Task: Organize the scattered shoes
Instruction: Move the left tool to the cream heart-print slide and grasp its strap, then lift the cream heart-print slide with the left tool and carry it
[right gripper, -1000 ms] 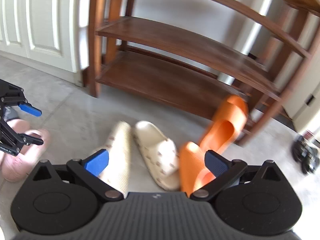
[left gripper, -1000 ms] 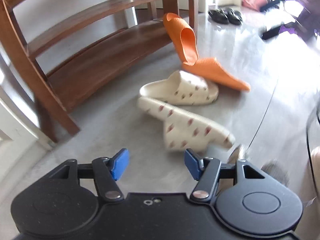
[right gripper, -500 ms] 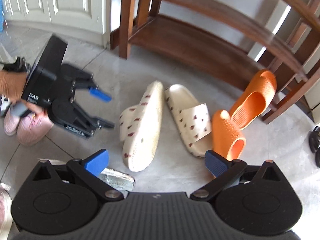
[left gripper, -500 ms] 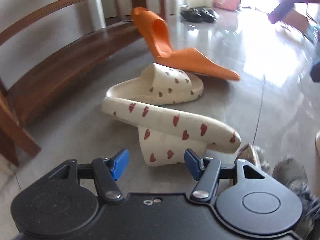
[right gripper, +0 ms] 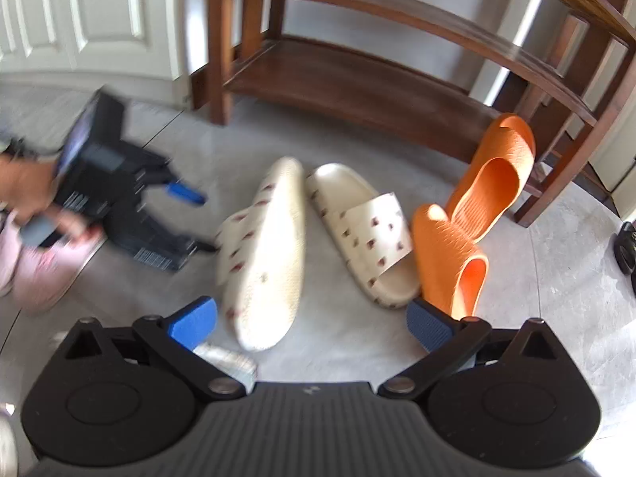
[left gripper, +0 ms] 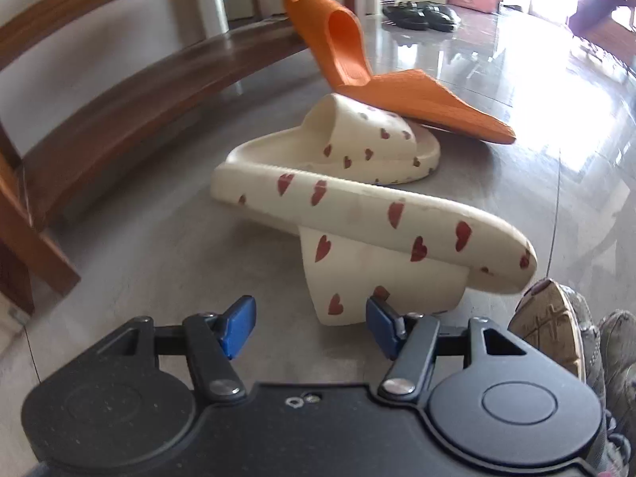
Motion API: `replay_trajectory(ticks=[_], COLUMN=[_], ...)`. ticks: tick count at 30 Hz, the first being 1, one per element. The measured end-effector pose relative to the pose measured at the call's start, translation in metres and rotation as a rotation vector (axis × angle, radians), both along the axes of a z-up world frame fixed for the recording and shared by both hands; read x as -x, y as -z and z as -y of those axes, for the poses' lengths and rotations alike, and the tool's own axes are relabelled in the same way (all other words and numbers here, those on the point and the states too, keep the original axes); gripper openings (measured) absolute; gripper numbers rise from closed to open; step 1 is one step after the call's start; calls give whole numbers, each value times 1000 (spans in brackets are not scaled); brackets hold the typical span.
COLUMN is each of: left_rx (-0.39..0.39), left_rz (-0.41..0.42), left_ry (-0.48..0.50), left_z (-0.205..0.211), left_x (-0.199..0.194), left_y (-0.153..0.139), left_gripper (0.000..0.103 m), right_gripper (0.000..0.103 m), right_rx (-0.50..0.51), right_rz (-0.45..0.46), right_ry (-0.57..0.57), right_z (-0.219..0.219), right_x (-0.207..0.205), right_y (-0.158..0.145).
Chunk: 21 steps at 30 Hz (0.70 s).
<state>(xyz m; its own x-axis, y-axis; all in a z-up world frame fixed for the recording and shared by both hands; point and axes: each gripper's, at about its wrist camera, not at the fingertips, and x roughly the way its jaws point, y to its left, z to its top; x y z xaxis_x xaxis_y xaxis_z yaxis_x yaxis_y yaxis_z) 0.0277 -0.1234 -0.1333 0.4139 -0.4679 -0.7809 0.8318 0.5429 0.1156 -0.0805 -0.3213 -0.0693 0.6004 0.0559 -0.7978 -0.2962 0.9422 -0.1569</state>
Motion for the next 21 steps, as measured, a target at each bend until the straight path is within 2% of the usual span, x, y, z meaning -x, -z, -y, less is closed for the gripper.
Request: replay_trajectory(ticks=[1, 3, 5, 8, 9, 12, 13, 14, 18, 21], left_rx=[-1, -15, -49, -76, -65, -3, 27, 46, 105, 149], left_rz=[-17, -64, -67, -64, -78, -153, -198, -212, -232, -246], left_ry=[79, 177, 185, 146, 143, 150, 153, 150, 131, 117], left_z=[3, 9, 14, 20, 22, 31, 37, 41, 61, 75], left_x=[2, 3, 1, -7, -9, -14, -16, -16, -15, -14], left_y=[-2, -1, 6, 18, 19, 13, 10, 7, 1, -3], left_gripper=[62, 63, 62, 63, 62, 49, 35, 30, 23, 14], right_gripper=[103, 103, 103, 103, 103, 103, 103, 103, 103, 103], right_rx=[11, 20, 11, -2, -7, 2, 18, 28, 23, 4], right_rz=[3, 12, 32, 36, 32, 32, 41, 50, 61, 58], right_ry=[1, 0, -4, 2, 0, -18, -35, -45, -32, 13], right_z=[3, 7, 12, 17, 17, 16, 15, 14, 21, 34], right_x=[-1, -1, 5, 11, 13, 19, 21, 23, 23, 20], right_y=[0, 0, -4, -3, -2, 1, 2, 1, -1, -1])
